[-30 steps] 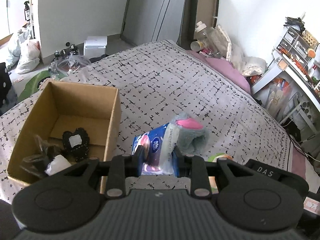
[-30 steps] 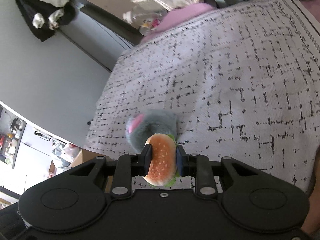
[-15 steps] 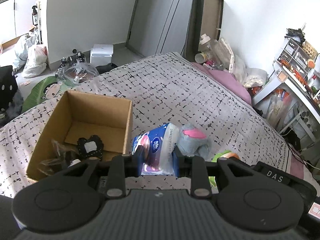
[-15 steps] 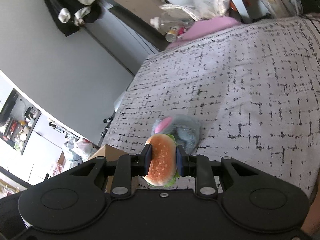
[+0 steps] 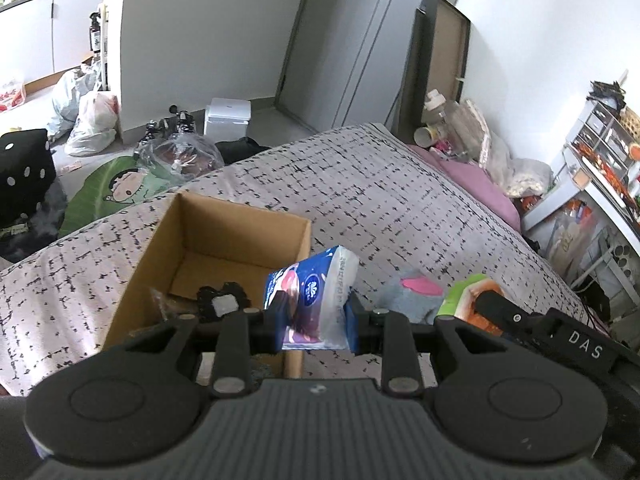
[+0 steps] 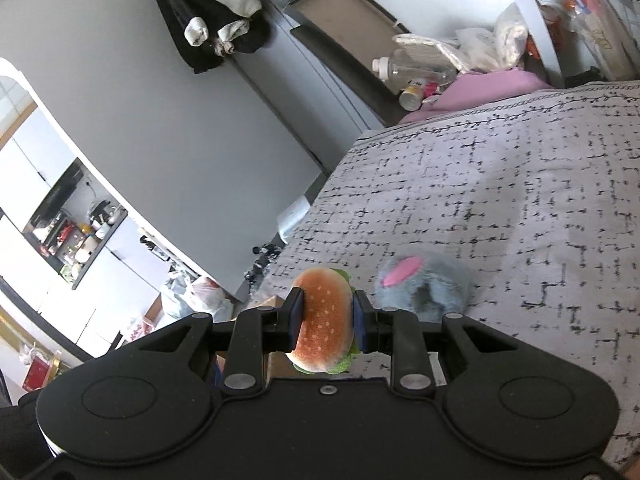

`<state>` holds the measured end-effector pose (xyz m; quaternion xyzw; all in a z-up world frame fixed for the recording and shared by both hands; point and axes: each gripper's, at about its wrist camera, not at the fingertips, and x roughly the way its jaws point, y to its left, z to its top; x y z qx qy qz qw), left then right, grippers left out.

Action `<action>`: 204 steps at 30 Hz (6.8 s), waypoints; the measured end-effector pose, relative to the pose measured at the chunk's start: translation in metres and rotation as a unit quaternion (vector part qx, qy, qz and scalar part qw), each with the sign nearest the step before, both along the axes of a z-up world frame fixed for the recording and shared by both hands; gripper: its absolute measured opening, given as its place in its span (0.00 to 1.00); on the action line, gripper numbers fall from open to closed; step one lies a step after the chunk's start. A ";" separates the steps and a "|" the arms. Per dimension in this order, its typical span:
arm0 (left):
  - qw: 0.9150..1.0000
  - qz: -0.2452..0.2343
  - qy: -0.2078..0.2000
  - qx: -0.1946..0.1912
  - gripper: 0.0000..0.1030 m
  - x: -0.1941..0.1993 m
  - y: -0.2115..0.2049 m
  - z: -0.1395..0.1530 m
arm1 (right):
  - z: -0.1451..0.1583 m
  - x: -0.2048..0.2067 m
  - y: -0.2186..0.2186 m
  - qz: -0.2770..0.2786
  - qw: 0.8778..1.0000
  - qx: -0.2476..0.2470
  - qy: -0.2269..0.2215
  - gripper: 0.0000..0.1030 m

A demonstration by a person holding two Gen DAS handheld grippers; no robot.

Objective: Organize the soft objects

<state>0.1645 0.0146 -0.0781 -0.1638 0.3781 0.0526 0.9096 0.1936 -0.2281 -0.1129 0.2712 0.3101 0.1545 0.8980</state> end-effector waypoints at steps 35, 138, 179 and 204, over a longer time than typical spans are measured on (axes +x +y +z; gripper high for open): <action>0.995 0.054 0.020 -0.087 0.27 0.025 0.105 -0.045 | -0.019 0.014 0.103 0.101 0.995 -0.021 -0.010 0.26; 0.997 0.003 0.068 0.038 0.73 0.058 -0.073 -0.038 | -0.027 0.018 -0.072 -0.125 0.986 0.057 0.100 0.70; 0.990 -0.103 0.092 0.013 0.47 0.135 -0.100 -0.109 | -0.086 0.062 -0.063 -0.144 0.969 0.048 0.196 0.41; 0.986 -0.109 0.091 -0.086 0.18 0.117 -0.076 -0.091 | -0.082 0.062 -0.047 -0.090 0.976 0.084 0.179 0.41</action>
